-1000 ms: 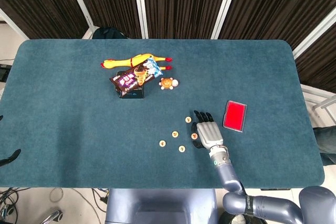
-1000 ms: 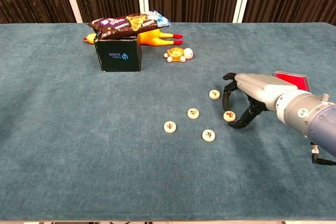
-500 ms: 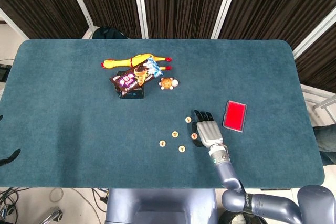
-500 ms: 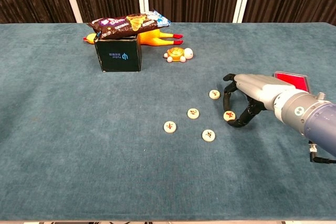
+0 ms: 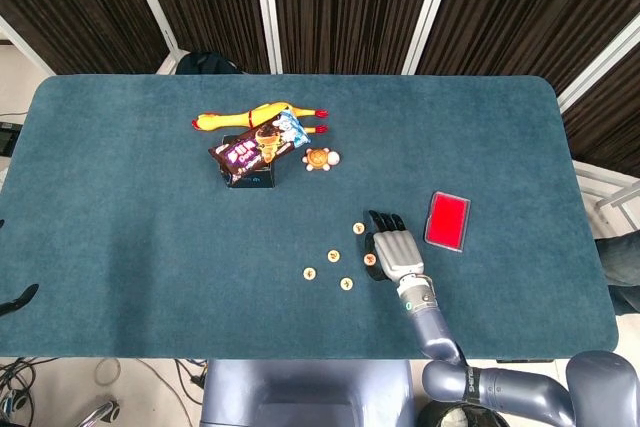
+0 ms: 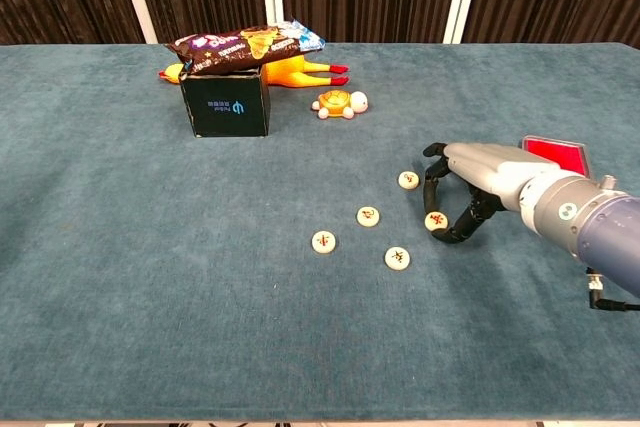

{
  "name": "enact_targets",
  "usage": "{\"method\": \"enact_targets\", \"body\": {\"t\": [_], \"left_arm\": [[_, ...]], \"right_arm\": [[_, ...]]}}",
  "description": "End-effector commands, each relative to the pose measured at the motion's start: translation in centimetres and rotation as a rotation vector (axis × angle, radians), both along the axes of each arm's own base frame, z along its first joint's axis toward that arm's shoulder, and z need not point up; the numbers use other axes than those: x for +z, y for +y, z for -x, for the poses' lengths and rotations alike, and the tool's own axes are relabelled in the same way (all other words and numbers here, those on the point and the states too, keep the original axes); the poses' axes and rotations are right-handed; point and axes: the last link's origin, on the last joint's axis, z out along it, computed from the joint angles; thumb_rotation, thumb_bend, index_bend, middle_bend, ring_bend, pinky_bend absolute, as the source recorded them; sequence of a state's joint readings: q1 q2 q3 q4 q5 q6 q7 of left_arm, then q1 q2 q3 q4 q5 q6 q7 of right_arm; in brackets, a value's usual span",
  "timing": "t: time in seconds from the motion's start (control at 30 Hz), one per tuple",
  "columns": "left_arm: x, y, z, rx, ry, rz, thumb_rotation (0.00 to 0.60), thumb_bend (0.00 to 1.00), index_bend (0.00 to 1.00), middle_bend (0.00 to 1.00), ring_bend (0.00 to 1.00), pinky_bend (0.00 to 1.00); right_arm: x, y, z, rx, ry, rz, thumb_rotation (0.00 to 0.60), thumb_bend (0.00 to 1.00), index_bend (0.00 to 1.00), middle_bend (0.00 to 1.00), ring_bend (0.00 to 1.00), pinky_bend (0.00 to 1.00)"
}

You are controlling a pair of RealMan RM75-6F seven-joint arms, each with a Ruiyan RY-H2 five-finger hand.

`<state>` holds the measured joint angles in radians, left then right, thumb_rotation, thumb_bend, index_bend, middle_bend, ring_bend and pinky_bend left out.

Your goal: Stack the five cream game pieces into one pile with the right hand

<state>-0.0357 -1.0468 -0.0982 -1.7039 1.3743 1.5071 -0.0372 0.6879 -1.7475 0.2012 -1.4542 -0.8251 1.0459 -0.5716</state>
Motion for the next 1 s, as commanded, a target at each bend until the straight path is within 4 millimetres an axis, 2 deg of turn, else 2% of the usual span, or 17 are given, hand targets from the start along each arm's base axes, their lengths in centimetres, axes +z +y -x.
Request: {"method": "enact_targets", "body": {"t": [0.03, 0.33, 1.0], "left_arm": [[0.0, 0.0, 0.0, 0.0, 0.0, 0.001, 0.6, 0.15, 0.13, 0.0, 0.0, 0.07], [0.0, 0.0, -0.1, -0.003, -0.002, 0.0, 0.6, 0.15, 0.13, 0.0, 0.0, 0.07], [-0.1, 0.0, -0.1, -0.003, -0.003, 0.0, 0.6, 0.16, 0.13, 0.0, 0.0, 0.07]], "right_arm": [[0.3, -0.1, -0.3, 0.01, -0.002, 0.005, 0.6, 0.38, 0.53, 0.0, 0.0, 0.0], [1.0, -0.4, -2.2, 0.042, -0.019, 0.0, 0.6, 0.38, 0.53, 0.0, 0.0, 0.0], [-1.7, -0.5, -5.2, 0.047, -0.025, -0.028, 0.6, 0.38, 0.53, 0.0, 0.0, 0.0]]}}
